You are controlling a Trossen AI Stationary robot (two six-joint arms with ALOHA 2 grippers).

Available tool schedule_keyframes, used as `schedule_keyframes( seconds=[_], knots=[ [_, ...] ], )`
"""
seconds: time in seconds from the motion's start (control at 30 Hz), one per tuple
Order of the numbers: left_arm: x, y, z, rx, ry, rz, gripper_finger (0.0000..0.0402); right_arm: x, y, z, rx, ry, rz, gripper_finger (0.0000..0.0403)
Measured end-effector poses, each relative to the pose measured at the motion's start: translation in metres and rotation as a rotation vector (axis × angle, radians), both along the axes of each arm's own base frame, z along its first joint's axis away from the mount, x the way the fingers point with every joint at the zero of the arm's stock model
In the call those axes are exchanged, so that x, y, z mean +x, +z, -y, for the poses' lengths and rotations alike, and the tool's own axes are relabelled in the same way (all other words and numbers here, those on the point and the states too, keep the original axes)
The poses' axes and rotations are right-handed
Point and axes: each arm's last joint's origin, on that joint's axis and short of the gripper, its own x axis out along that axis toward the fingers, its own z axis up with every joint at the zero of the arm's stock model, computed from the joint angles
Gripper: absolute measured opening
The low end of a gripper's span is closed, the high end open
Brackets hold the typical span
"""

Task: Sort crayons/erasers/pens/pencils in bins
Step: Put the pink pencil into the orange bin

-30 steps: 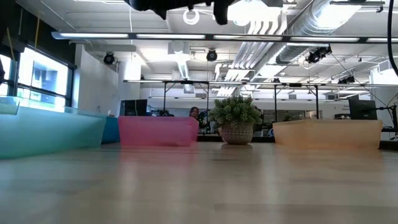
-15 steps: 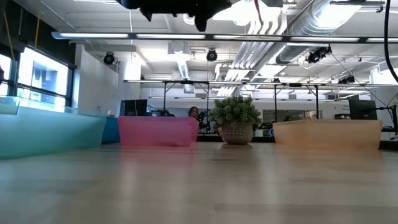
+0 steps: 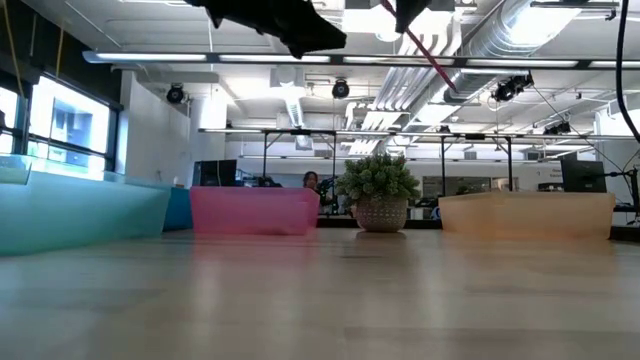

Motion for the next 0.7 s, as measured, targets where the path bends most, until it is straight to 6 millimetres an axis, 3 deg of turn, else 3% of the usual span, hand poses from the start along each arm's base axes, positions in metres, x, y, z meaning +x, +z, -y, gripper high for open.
schedule_keyframes(
  seconds=[0.13,0.27,0.47,0.7],
  knots=[
    [-0.007,0.005,-0.002,0.022,0.052,-0.010,0.0117,-0.009,-0.011,0.013,-0.003,-0.001,-0.085,0.0012],
    [-0.013,0.006,-0.008,0.034,0.127,-0.029,0.0117,-0.031,-0.022,0.027,0.008,-0.050,-0.125,0.0012],
    [-0.017,0.007,-0.014,0.048,0.186,-0.031,0.0117,-0.067,-0.041,0.053,0.071,-0.090,-0.050,0.0012],
    [-0.017,0.006,-0.015,0.045,0.199,-0.031,0.0117,-0.103,-0.076,0.092,0.150,-0.151,0.021,0.0012]
  ],
)
